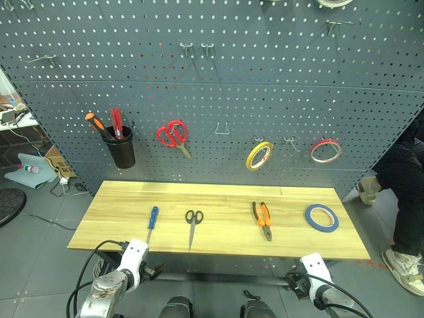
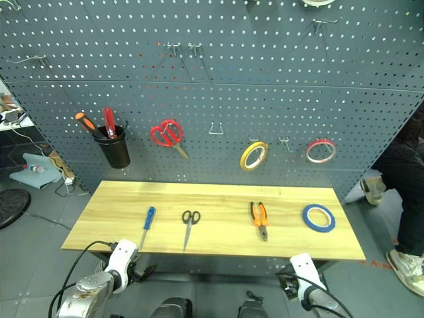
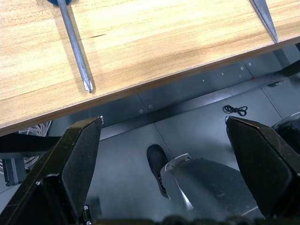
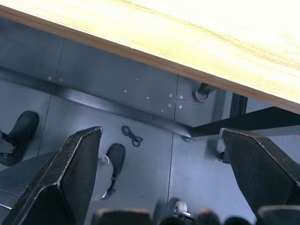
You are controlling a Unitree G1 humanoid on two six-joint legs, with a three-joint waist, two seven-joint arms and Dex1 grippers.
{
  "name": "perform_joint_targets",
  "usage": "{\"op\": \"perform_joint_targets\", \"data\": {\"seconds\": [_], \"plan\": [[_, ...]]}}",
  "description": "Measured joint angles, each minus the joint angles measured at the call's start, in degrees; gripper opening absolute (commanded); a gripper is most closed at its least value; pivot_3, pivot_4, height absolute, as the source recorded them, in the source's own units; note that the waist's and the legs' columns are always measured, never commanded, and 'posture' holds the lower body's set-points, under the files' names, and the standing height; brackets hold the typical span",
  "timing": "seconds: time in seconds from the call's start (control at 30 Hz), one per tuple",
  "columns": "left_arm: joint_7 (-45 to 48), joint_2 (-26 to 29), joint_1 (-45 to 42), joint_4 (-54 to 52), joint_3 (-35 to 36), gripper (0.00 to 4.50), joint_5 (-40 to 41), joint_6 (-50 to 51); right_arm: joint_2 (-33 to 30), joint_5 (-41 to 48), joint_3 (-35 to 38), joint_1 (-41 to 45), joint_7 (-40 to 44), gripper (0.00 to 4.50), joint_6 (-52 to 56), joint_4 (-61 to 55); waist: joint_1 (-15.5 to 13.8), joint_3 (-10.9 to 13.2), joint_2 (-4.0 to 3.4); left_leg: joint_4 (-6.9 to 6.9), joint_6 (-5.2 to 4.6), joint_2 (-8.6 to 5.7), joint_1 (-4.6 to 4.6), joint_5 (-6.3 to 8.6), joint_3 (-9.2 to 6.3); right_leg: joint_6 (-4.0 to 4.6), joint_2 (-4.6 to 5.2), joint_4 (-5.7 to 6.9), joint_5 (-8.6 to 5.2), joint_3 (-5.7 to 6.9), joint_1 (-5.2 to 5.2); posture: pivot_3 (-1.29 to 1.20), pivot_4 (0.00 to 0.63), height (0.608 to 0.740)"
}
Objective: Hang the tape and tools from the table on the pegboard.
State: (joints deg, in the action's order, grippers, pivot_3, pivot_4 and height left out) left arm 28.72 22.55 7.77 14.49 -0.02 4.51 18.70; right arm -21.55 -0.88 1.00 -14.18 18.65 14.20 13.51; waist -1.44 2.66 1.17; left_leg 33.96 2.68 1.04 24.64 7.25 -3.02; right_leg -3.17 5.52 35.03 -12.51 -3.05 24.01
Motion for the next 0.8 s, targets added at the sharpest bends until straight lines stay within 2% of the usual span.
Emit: {"op": "perform_joint_targets", "data": {"seconds": [0.03, 0.2, 0.43, 0.53, 0.57, 0.67, 0.8], "plan": [[0.00, 0.00, 0.00, 0.00, 0.00, 4.46, 0.00, 0.00, 0.00, 0.00, 0.00, 0.00, 0.00, 4.50, 0.00, 0.00, -0.01, 0.00, 0.00, 0.00, 0.00, 0.00, 0.00, 0.00, 0.00, 0.00, 0.00, 0.00, 0.00, 0.00, 0.00, 0.13, 0.037, 0.740], [2.92, 0.90, 1.88, -6.13, 0.90, 4.46, 2.62, 1.61, -0.58, 0.04, 0.46, -0.40, 0.08, 4.50, -0.01, -1.22, -0.03, 0.35, 0.08, 0.00, 0.00, 0.01, 0.00, 0.00, 0.01, 0.00, 0.04, 0.00, 0.00, -0.01, 0.01, 0.13, 0.083, 0.740], [13.61, 10.13, 2.83, -32.51, 3.86, 4.46, 15.23, 11.16, -8.64, 0.78, 2.85, -0.51, 4.88, 4.50, 3.19, -11.44, 0.44, 3.68, -0.19, 0.12, 0.00, 0.01, 0.08, 0.00, 0.08, 0.02, 0.23, 0.00, -0.02, -0.04, 0.07, 0.12, 0.197, 0.740], [16.05, 11.39, -2.94, -39.26, 3.54, 4.46, 21.39, 16.68, -13.51, 2.20, 4.46, 1.33, 8.32, 4.50, 7.86, -16.13, 0.38, 5.90, -0.30, 0.38, -0.01, -0.03, 0.29, 0.00, 0.06, 0.02, 0.25, 0.05, -0.02, -0.04, 0.16, 0.11, 0.226, 0.740], [16.48, 11.44, -5.51, -40.37, 3.05, 4.46, 22.91, 18.02, -15.24, 2.41, 4.84, 2.77, 9.40, 4.50, 9.67, -17.57, 0.41, 6.48, -0.29, 0.45, -0.03, -0.03, 0.41, -0.02, 0.06, 0.02, 0.22, 0.06, -0.02, -0.03, 0.03, 0.10, 0.258, 0.740], [17.19, 10.92, -13.18, -42.94, 0.83, 4.46, 26.18, 20.53, -19.84, 4.22, 6.43, 7.78, 13.00, 4.50, 14.12, -20.53, 0.83, 8.75, 0.02, 0.84, -0.19, 0.05, 0.73, -0.12, 0.04, 0.01, 0.09, 0.24, -0.01, -0.07, 0.11, 0.08, 0.290, 0.740], [20.55, 7.72, -23.40, -41.03, -5.13, 4.46, 27.15, 20.01, -24.68, 4.42, 4.89, 18.93, 18.51, 4.50, 16.21, -15.58, 1.01, 11.41, 0.59, 0.96, -0.63, 0.05, 0.92, -0.40, 0.04, -0.02, -0.13, 0.35, 0.00, -0.27, 0.19, 0.07, 0.356, 0.740]]}}
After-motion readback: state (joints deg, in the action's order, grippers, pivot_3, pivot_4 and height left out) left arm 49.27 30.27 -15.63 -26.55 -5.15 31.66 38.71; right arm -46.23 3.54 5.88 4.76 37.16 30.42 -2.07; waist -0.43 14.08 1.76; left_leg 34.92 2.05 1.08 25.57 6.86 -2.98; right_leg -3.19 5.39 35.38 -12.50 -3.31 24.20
